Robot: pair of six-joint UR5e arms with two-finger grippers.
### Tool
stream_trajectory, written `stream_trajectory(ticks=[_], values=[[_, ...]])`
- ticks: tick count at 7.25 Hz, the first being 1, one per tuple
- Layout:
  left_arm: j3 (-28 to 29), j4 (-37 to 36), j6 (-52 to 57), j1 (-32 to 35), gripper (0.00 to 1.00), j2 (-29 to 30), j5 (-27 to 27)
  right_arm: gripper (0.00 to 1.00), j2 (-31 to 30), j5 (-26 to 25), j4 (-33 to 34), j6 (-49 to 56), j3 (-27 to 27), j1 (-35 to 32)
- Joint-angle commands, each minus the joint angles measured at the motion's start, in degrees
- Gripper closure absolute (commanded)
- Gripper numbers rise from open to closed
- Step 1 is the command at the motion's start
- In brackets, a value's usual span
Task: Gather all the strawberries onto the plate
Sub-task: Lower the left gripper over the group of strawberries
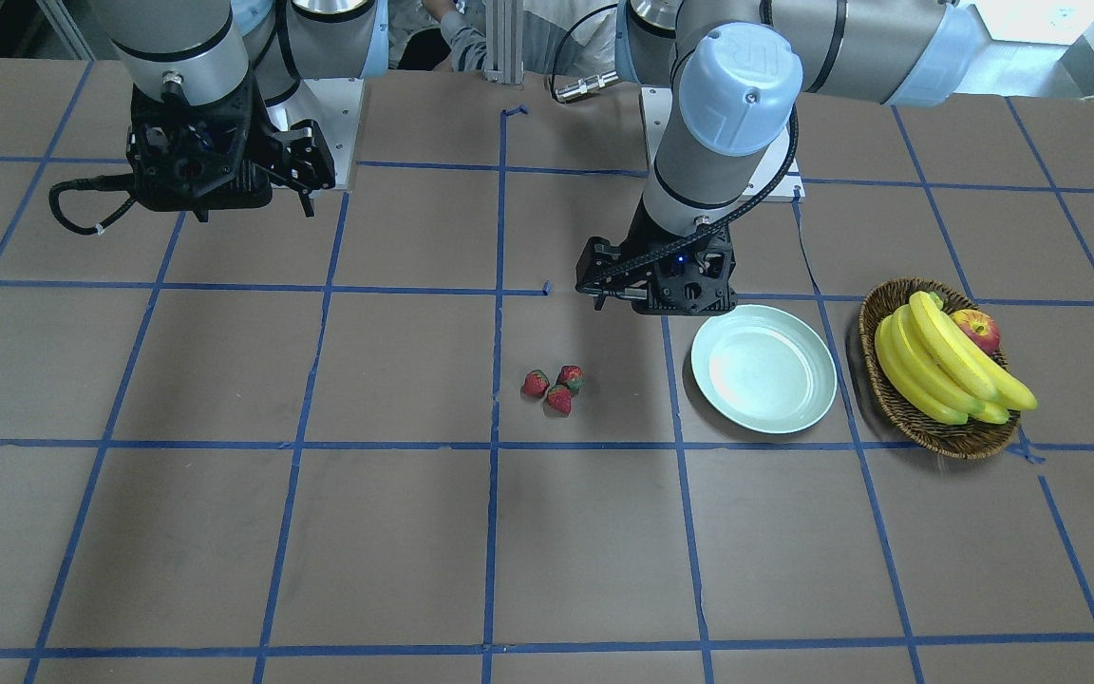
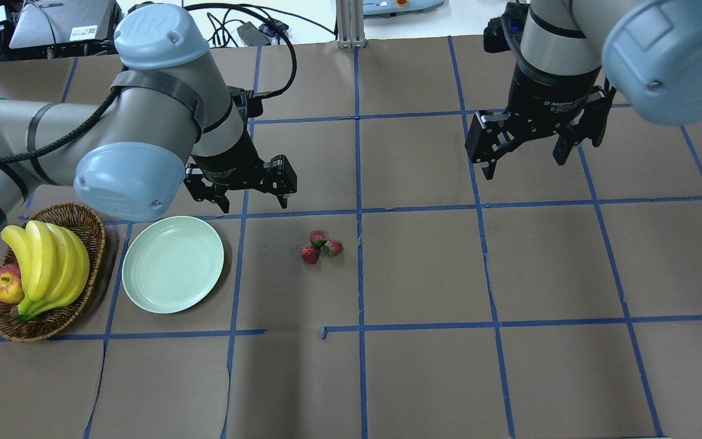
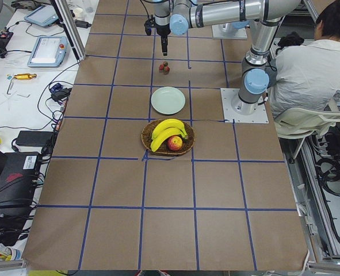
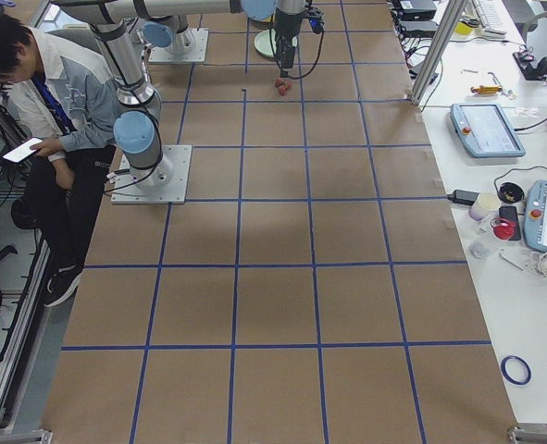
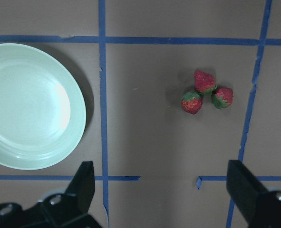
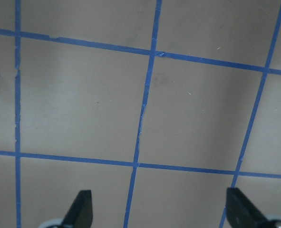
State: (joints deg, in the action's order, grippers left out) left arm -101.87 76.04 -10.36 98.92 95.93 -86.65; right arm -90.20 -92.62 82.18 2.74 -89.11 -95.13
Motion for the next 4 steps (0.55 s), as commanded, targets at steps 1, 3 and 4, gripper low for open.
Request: stream_trajectory(ticks=[1,3,4], values=[[-0.2,-2.5,-0.1,0.7,0.00,2.9,0.5,0.00,0.1,3.9,0.0,-2.4,-0.5,0.1],[-1.0,-3.2,-0.2,2.2,0.00,6.4,1.0,0.00,1.1,3.8,-0.1,-3.3,-1.1,-0.2],[-1.0,-3.3,-1.8,2.3,0.00,7.6,1.2,0.00,1.6,3.7,-0.2,-3.1,-1.1,-0.2]])
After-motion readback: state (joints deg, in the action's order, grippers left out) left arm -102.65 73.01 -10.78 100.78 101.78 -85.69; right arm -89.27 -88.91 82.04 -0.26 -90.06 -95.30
